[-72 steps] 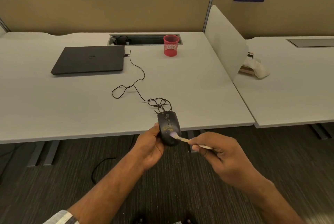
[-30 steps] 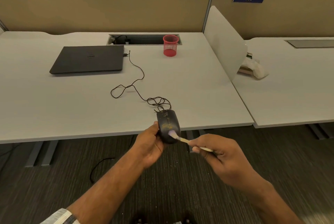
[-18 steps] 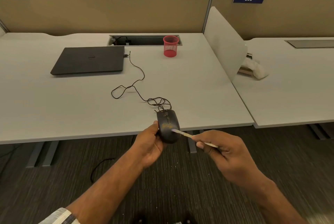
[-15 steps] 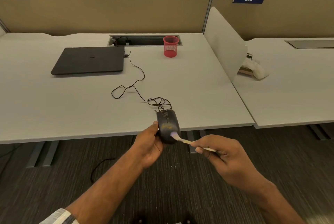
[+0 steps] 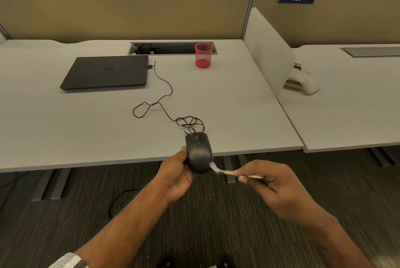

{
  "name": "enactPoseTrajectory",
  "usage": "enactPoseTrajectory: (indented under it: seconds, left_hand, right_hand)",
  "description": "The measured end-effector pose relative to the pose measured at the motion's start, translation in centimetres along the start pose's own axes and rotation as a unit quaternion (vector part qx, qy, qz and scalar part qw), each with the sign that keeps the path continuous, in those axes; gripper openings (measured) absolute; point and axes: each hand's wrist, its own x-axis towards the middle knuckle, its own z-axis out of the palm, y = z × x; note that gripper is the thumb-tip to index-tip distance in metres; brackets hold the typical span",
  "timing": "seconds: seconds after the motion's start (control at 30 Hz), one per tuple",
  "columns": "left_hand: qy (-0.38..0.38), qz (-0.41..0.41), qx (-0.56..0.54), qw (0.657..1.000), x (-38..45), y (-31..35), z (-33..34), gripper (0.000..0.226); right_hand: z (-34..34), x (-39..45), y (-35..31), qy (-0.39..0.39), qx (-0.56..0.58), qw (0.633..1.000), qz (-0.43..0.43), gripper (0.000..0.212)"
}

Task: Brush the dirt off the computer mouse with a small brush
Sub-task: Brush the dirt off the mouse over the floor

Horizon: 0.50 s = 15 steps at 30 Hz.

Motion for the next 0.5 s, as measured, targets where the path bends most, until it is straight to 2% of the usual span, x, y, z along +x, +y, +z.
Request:
enactPoseTrajectory:
  seconds: [0.1,0.3,0.37,0.5]
  left_hand:
    - [0.0,0.005,0.001,1.0,0.0,0.2,0.0,0.028]
    - [-0.015,-0.006,-0.004,1.0,-0.3,0.1,0.6,0.031]
    - [-0.012,-0.007,-0.006,1.0,-0.3,-0.1,0.6,0.031]
    - [-0.005,-0.005,-0.006,1.0,-0.5,-0.1,0.4,0.03]
  right_hand:
    - [-0.5,-0.4,0.2,-0.005,0.013,1.0,0.0,0.018]
    - [-0.3,0.5,-0.1,0.096,0.062,0.993,-0.01,0.017]
    - [0.1,0.5,-0.1,0.085,0.062,0.994,0.001,0.019]
    - [0.0,-0.2,0.2,0.015,0.059,0.998,0.026,0.021]
